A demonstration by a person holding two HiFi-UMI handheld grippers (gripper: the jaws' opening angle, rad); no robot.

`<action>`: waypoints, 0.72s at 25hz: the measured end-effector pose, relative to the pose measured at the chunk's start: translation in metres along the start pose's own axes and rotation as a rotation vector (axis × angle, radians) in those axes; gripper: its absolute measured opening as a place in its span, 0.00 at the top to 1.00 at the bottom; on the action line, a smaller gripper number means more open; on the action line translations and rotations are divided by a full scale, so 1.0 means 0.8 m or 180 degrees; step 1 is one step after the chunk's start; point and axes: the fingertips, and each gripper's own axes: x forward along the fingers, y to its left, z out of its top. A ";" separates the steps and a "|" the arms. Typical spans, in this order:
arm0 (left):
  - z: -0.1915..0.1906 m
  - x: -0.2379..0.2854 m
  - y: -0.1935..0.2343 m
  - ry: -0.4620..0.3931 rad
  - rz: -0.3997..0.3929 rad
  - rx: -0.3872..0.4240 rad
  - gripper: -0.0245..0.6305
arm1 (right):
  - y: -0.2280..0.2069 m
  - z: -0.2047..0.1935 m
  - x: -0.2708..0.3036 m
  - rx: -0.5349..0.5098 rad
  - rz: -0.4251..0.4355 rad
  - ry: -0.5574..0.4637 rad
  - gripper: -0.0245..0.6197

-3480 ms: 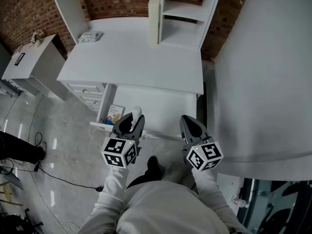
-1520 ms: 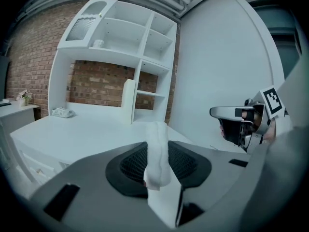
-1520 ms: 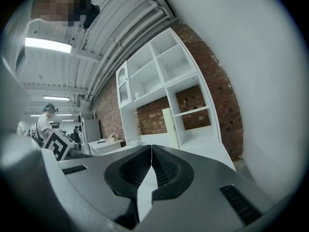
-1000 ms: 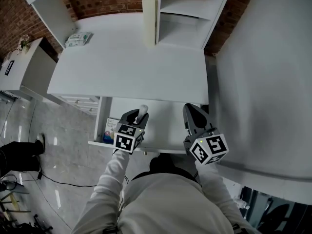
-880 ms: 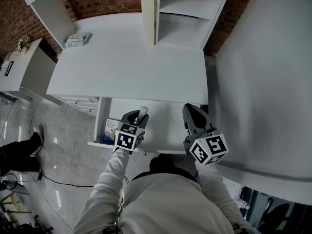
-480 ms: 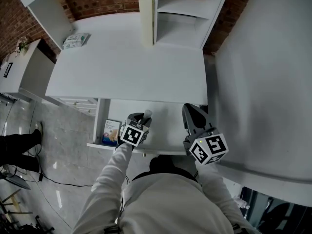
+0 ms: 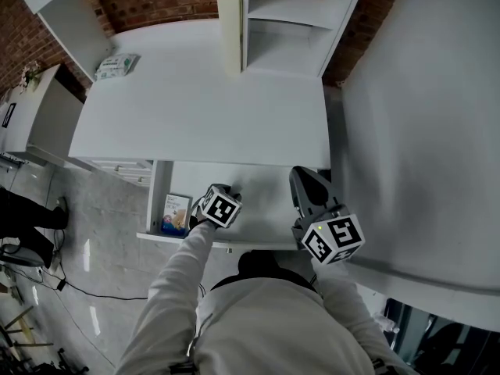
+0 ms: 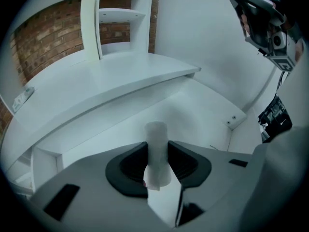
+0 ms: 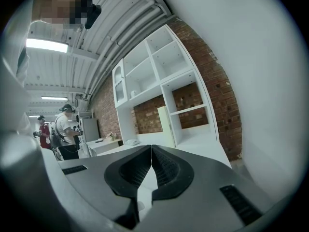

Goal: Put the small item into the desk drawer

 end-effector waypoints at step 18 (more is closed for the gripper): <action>-0.051 0.045 0.005 0.0651 -0.0033 0.0118 0.75 | -0.010 -0.005 0.006 0.0032 -0.0046 0.0079 0.92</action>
